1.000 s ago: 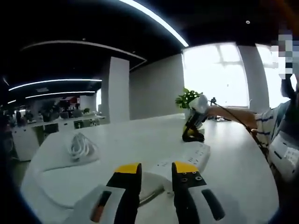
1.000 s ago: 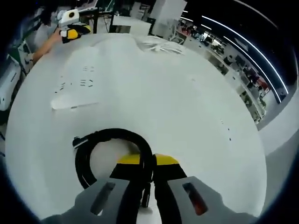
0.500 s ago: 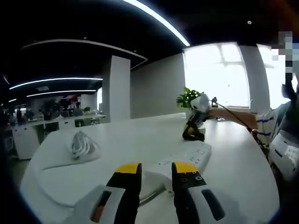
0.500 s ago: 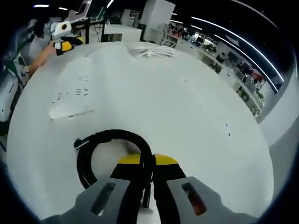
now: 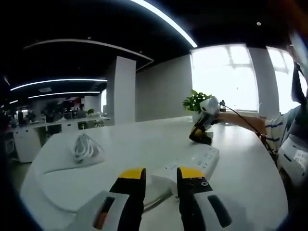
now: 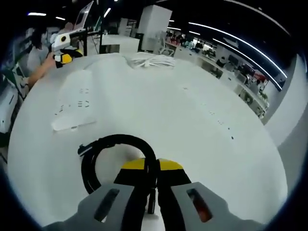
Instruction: Straighten the power strip on the desk, plug the charger into it
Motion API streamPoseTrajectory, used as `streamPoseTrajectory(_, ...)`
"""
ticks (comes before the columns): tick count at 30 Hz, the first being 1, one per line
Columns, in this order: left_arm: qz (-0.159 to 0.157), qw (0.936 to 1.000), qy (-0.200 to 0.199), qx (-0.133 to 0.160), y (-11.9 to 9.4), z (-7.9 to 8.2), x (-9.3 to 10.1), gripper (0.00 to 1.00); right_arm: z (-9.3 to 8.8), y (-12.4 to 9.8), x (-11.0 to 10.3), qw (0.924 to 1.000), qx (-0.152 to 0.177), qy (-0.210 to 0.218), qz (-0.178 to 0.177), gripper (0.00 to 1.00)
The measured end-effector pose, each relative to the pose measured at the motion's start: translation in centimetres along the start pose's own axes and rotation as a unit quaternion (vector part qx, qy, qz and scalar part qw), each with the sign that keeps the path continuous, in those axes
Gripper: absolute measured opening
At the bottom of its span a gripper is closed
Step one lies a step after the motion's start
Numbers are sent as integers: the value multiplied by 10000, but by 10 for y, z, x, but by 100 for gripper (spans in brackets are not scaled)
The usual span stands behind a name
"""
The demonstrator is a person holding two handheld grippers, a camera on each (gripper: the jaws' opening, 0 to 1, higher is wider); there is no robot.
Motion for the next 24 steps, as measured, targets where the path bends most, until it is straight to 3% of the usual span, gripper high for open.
streamPoseTrajectory(24,11,10000,-32,73,-2,3,-1,25,16,-36,2,9924,998,687,-209,5)
Point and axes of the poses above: the point that each gripper's makers call its tool centre point, and the gripper's own axes: y roughly forward along the fingers, x roughly to its right, z roughly out of its top, the point moved 8 cm from there along -y, roughly backward along the fingers, and after that the axes turned 10 degrees about -z, right-handed, at the moved point
